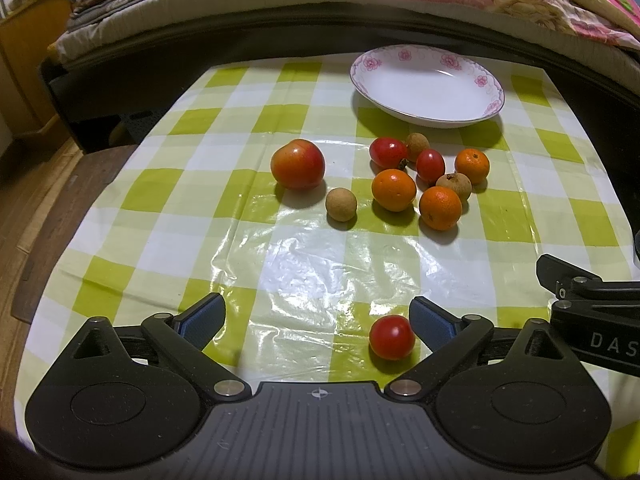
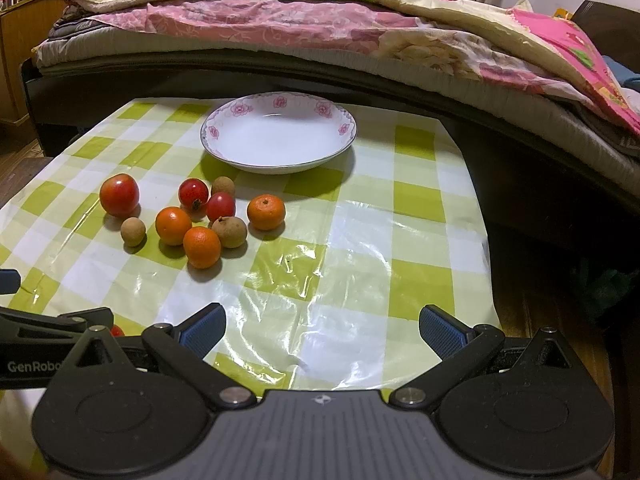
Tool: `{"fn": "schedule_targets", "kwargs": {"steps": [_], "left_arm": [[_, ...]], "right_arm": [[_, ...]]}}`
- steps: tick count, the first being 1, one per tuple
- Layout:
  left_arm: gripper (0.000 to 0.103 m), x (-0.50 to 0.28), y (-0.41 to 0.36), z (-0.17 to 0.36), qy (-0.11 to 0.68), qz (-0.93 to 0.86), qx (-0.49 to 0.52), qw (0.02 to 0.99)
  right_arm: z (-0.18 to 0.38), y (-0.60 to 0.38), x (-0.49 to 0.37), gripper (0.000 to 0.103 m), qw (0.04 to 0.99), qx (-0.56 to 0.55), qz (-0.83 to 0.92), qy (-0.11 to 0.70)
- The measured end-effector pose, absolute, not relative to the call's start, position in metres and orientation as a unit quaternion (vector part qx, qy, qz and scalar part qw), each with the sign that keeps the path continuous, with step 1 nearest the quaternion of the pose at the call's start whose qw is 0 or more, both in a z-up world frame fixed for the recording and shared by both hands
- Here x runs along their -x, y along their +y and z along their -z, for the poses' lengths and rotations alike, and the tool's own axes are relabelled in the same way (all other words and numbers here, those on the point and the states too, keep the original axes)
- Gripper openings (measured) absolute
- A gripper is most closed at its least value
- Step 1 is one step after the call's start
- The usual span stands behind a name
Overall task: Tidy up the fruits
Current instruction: 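Move the left gripper toward the small red cherry tomato, then close the left gripper around the cherry tomato and lift it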
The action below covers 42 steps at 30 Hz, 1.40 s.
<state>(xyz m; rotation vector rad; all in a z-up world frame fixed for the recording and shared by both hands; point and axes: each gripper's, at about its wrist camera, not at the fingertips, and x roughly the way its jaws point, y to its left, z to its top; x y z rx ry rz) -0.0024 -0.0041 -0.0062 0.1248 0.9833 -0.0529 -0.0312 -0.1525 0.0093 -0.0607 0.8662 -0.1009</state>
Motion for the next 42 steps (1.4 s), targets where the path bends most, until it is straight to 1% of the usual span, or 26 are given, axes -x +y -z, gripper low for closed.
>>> {"fn": "schedule_targets", "kwargs": {"steps": [21,42], "left_arm": [[0.1,0.003,-0.007,0.006,0.475,0.029,-0.074,0.876],[0.1,0.006,-0.015,0.008,0.476,0.052,-0.093,0.873]], "right_arm": [[-0.006,-0.157,0.028,0.103,0.895,0.002,0.045,0.444],[-0.004,-0.161,0.027,0.103,0.891,0.001,0.049,0.452]]}}
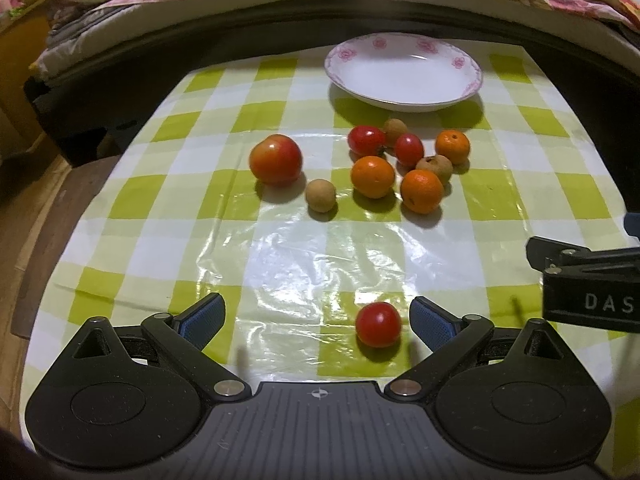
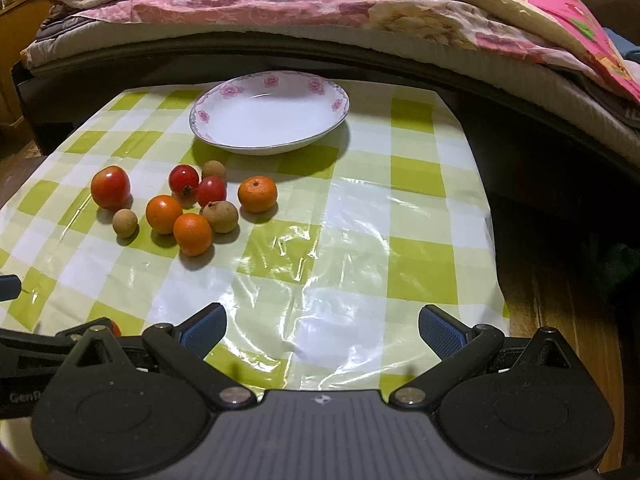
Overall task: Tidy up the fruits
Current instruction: 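Close the left gripper around the cherry tomato and lift it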
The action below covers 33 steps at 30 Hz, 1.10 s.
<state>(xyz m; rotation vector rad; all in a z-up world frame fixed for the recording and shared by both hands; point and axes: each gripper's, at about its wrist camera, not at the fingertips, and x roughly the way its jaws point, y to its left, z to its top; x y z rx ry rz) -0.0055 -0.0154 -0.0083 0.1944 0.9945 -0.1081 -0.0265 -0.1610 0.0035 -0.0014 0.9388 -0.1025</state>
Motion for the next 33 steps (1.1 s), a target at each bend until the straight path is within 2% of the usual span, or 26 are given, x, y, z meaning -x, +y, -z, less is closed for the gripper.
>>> {"fn": "schedule_targets", "kwargs": {"steps": [15,18,27,29,31,33], "left_arm": [[0.1,0.01,-0.019,0.011,0.48,0.078,-0.094,0.868],[0.098,0.009,-0.011,0.012,0.485,0.079,-0.083,0.867],[0.084,0.007,-0.007,0.015,0.498,0.092,-0.06,0.86],[0.071,0.008,-0.012,0.017,0.5,0.098,-0.072,0.857],[0.067,0.007,-0.012,0.02,0.504,0.1,-0.072,0.855],[0.06,0.005,-0.008,0.023,0.509,0.106,-0.054,0.853]], "right_arm": [[-0.006,-0.164,0.026,0.103,0.892,0.001,0.05,0.45],[-0.006,-0.165,0.026,0.103,0.892,0.0,0.051,0.45],[-0.01,-0.166,0.025,0.103,0.894,-0.006,0.047,0.445],[-0.011,-0.166,0.025,0.103,0.895,-0.007,0.045,0.445],[-0.011,-0.166,0.025,0.103,0.895,-0.005,0.042,0.444],[-0.013,-0.166,0.024,0.097,0.896,-0.003,0.034,0.443]]}}
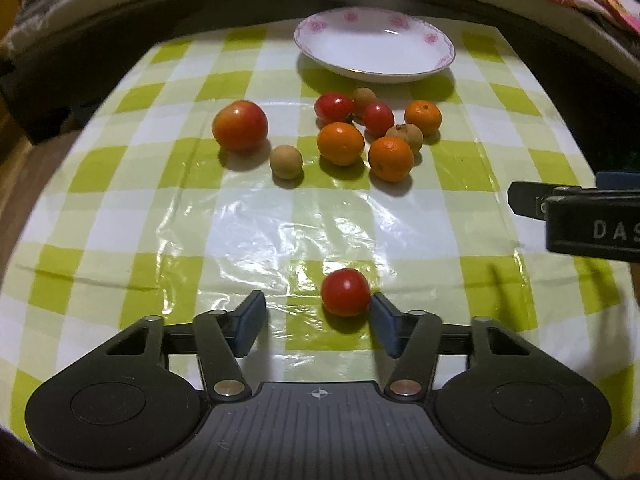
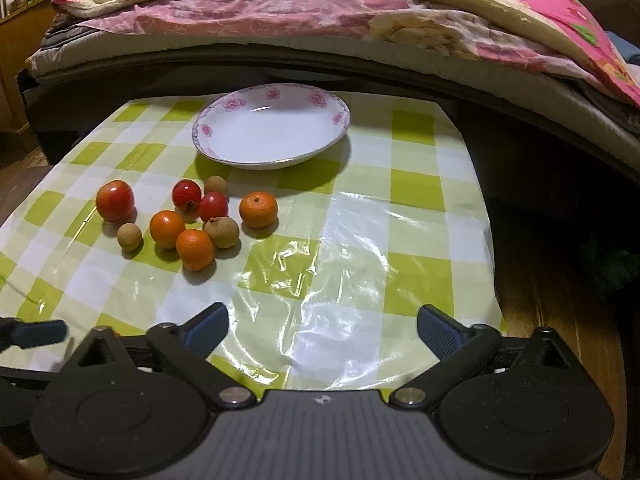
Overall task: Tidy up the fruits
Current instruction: 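Close the left gripper around the cherry tomato and lift it, then grasp a mandarin orange with the right gripper while the left gripper holds the cherry tomato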
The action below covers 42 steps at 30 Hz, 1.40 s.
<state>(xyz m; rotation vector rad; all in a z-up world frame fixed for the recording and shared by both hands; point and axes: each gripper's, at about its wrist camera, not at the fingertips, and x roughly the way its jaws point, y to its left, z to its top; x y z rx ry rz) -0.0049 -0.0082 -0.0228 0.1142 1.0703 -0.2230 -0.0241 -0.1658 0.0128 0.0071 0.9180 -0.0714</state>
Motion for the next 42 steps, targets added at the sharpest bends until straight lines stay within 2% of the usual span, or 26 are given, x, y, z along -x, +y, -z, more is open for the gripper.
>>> {"fn": "schedule_targets", "kwargs": {"steps": [1,4,10,14,18,22,32,33,36,38,42], "left_arm": [[0.056,0.003,-0.006,0.023,0.512,0.111,-0.044,0.851],[0.056,0.001,-0.008,0.023,0.509,0.113,-0.043,0.852],[0.058,-0.005,-0.02,0.026,0.497,0.115,-0.073,0.857],[0.055,-0.011,-0.022,0.028,0.491,0.116,-0.078,0.86],[0.048,-0.018,-0.019,0.027,0.488,0.13,-0.059,0.861],[0.048,-0.02,-0.019,0.028,0.486,0.13,-0.057,0.863],[0.051,-0.014,-0.018,0.03,0.47,0.139,-0.075,0.868],[0.051,-0.014,-0.017,0.03,0.468,0.14,-0.075,0.869],[0.045,-0.013,-0.016,0.029,0.469,0.139,-0.066,0.87],[0.037,-0.012,-0.013,0.027,0.471,0.14,-0.061,0.869],[0.034,-0.009,-0.01,0.026,0.475,0.142,-0.062,0.866]], "right_arm": [[-0.014,-0.166,0.023,0.095,0.896,-0.007,0.029,0.442],[-0.018,-0.167,0.02,0.087,0.9,-0.012,0.016,0.435],[-0.017,-0.155,0.012,0.084,0.901,-0.001,-0.026,0.433],[-0.013,-0.148,0.002,0.079,0.898,0.004,-0.049,0.437],[-0.008,-0.143,-0.013,0.069,0.892,-0.012,-0.074,0.446],[0.002,-0.134,-0.029,0.056,0.88,-0.025,-0.102,0.463],[0.025,-0.124,-0.057,0.036,0.866,-0.036,-0.133,0.48],[0.025,-0.121,-0.057,0.03,0.866,-0.028,-0.136,0.48],[0.025,-0.119,-0.057,0.029,0.865,-0.022,-0.139,0.481],[0.025,-0.121,-0.056,0.029,0.863,-0.023,-0.142,0.484],[0.022,-0.129,-0.052,0.029,0.861,-0.032,-0.141,0.488]]}}
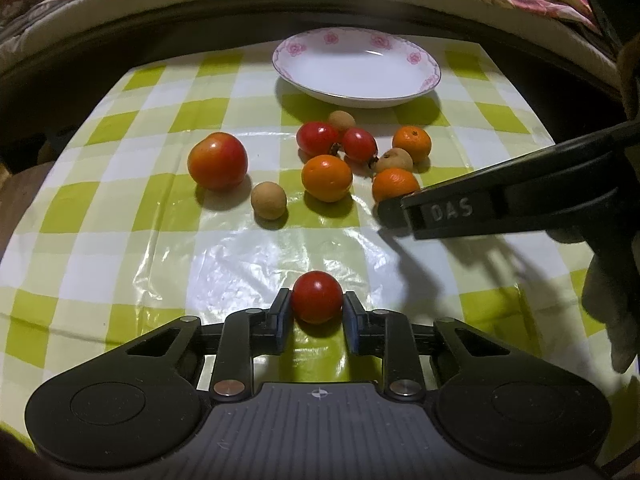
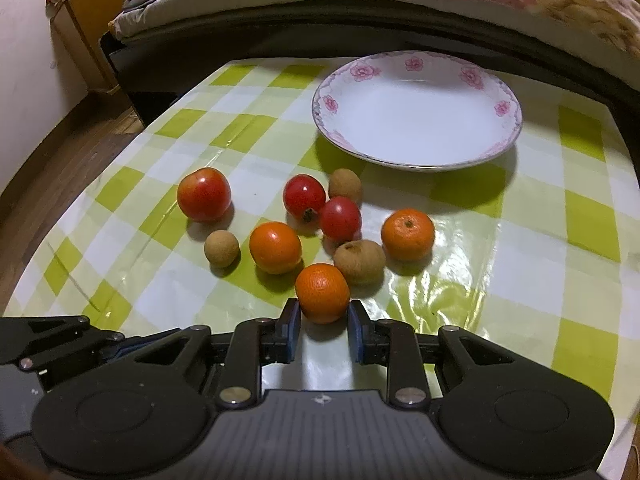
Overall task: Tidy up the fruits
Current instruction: 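Grasp a mandarin orange with the right gripper while the left gripper holds the cherry tomato, then carry both fruits over the plate and open the left gripper to drop the tomato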
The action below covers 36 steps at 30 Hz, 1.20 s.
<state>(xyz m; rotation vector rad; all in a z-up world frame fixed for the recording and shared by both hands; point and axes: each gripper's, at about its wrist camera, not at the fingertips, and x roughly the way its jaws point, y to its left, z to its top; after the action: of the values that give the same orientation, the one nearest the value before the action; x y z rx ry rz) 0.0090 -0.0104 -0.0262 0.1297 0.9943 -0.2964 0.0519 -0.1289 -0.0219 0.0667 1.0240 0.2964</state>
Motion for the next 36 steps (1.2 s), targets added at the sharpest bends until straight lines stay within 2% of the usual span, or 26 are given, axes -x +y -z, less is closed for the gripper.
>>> {"fn": "schedule_targets", "kwargs": {"steps": [16,36], "left_arm": [[0.034,-0.025,-0.01,0.011,0.469,0.143,-0.022,0.871],[0.034,-0.111,-0.04,-0.012,0.432,0.154,-0.007,0.889]], "right_arm": [[0.003,-0.144,-0.044,0.028,0.867,-0.064,-0.145,0.473],[-0.02,-0.177,-0.097,0.028,0.886,-0.095,-0.113,0.44]]}}
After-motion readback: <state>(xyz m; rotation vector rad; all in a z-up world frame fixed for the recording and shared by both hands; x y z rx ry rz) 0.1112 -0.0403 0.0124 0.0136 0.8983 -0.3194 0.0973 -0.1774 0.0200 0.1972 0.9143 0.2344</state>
